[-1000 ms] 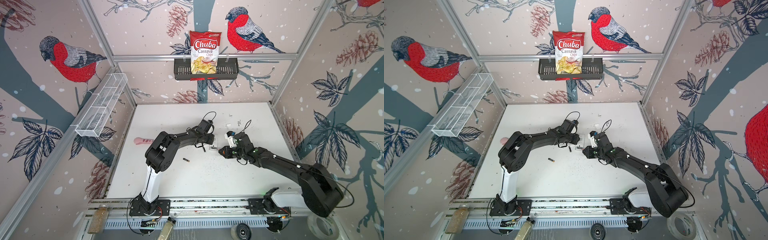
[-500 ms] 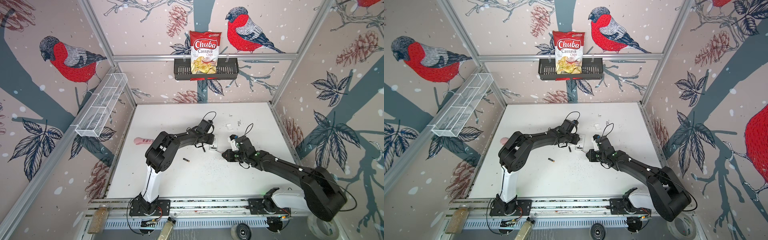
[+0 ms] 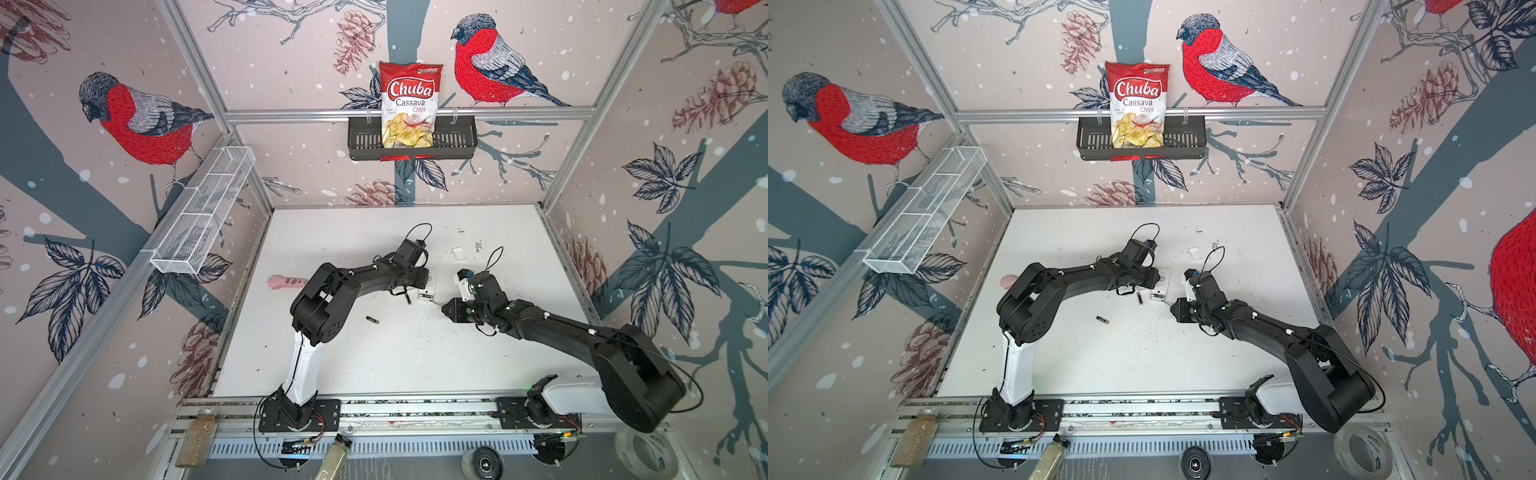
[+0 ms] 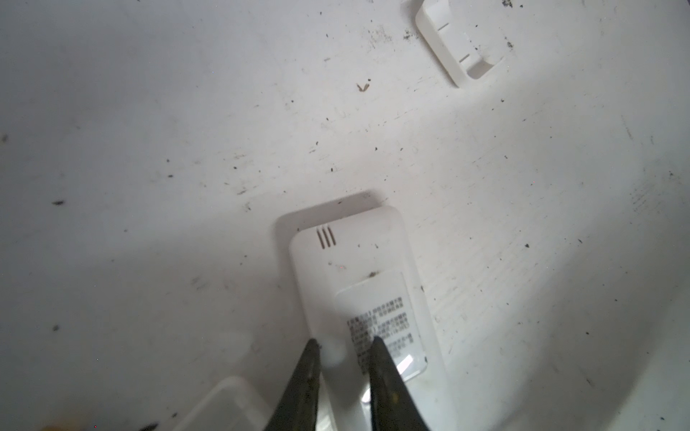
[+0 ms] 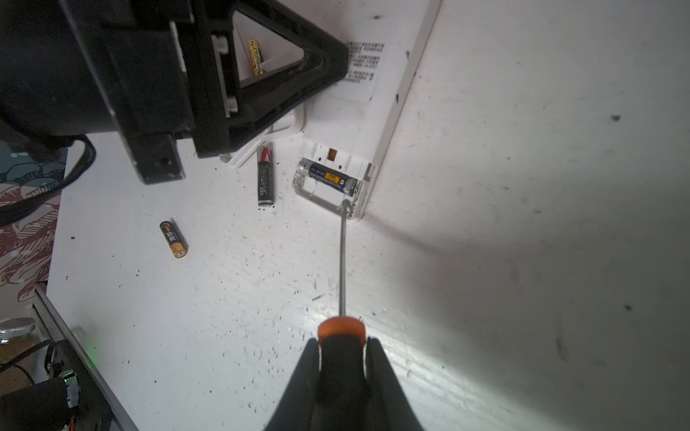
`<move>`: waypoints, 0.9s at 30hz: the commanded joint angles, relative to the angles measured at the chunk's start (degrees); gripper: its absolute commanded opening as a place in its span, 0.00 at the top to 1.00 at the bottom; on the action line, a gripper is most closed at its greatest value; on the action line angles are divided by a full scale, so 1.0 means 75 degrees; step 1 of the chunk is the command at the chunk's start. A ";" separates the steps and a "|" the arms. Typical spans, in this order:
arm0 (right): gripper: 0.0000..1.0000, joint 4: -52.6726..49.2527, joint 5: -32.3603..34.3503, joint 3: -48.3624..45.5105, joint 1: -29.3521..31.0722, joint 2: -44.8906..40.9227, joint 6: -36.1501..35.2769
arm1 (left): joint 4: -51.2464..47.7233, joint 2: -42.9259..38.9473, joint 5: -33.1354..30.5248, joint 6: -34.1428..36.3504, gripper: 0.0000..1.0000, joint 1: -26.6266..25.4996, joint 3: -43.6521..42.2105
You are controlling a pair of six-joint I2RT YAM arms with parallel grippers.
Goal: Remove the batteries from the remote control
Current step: 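Pry the second battery out of the compartment with the screwdriver tip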
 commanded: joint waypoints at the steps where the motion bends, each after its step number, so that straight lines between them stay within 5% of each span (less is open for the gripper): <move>1: 0.92 0.0408 0.0492 0.0037 0.0005 0.0068 0.0130 | -0.0303 0.0030 0.0372 0.0019 0.76 -0.0032 -0.0069; 27: 0.93 0.0868 0.0095 0.0380 0.0017 0.0137 0.0130 | -0.0362 0.0050 0.0336 0.0057 0.76 -0.0032 -0.0038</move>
